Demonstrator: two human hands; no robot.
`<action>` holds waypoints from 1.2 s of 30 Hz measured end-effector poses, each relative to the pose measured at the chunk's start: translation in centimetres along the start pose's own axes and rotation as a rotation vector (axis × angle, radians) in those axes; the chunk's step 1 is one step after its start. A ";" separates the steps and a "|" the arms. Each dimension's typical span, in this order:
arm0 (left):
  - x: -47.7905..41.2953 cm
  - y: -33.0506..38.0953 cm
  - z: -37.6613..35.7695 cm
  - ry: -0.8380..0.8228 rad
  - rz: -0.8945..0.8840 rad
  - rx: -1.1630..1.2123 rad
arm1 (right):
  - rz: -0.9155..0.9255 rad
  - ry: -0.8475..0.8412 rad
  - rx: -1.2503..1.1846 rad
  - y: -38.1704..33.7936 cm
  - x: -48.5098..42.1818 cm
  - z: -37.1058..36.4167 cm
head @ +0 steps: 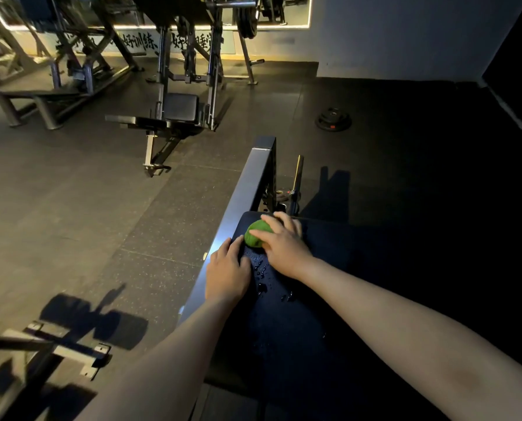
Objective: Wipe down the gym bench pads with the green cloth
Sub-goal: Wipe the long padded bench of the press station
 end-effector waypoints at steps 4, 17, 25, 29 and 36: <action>-0.1 0.1 0.1 0.018 0.006 0.008 | -0.130 0.015 0.040 3.4 -1.6 0.8; 0.0 -0.1 0.6 0.002 0.022 0.188 | 0.102 -0.057 -0.256 -4.2 2.0 -0.4; 2.0 1.4 0.0 0.009 0.146 -0.113 | -0.195 0.185 -0.091 5.9 -0.5 3.1; 1.8 1.0 0.2 -0.018 0.145 -0.061 | -0.333 0.188 -0.158 5.6 -0.3 2.9; 1.6 0.7 0.2 -0.001 0.136 -0.016 | 0.077 0.037 -0.246 -2.0 2.5 0.1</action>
Point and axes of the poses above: each hand's wrist, its own x-axis away from the middle knuckle, its own z-axis out of the back of the hand, y = z × x, the point moved 6 cm from there along -x, towards the middle knuckle, and after that the axes turned 1 degree about z, right-handed, at the moved point
